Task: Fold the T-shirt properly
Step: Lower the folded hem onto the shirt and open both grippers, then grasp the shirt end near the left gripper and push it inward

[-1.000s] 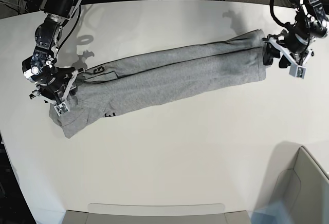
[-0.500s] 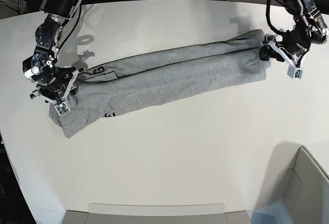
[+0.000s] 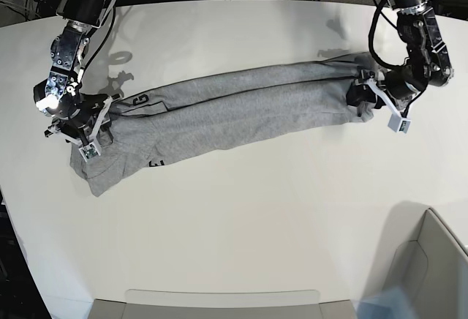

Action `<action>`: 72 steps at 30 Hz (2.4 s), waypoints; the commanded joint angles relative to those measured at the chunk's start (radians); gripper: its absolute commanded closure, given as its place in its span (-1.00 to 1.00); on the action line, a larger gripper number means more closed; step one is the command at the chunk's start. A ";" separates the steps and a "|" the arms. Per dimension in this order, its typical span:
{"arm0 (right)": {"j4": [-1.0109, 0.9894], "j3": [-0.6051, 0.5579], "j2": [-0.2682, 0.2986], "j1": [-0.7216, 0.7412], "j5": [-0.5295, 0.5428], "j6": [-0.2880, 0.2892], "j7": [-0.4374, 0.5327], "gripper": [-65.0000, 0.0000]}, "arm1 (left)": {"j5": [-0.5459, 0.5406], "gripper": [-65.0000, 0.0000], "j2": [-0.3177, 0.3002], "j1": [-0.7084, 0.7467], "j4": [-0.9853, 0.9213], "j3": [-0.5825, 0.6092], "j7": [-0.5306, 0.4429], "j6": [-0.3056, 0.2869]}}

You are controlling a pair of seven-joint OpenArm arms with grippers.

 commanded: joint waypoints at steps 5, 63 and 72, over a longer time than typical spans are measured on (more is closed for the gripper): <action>0.018 0.008 0.012 0.019 0.009 0.009 0.013 0.25 | 0.056 0.22 0.014 0.020 -0.012 0.009 0.079 0.007; 0.089 0.001 -0.060 -0.011 0.016 0.011 0.017 0.25 | 0.056 1.00 0.285 -0.077 0.365 0.400 -0.015 0.740; 0.089 0.001 -0.055 -0.011 0.016 0.011 0.017 0.25 | 0.050 0.77 0.285 -0.066 0.398 0.391 -0.185 0.740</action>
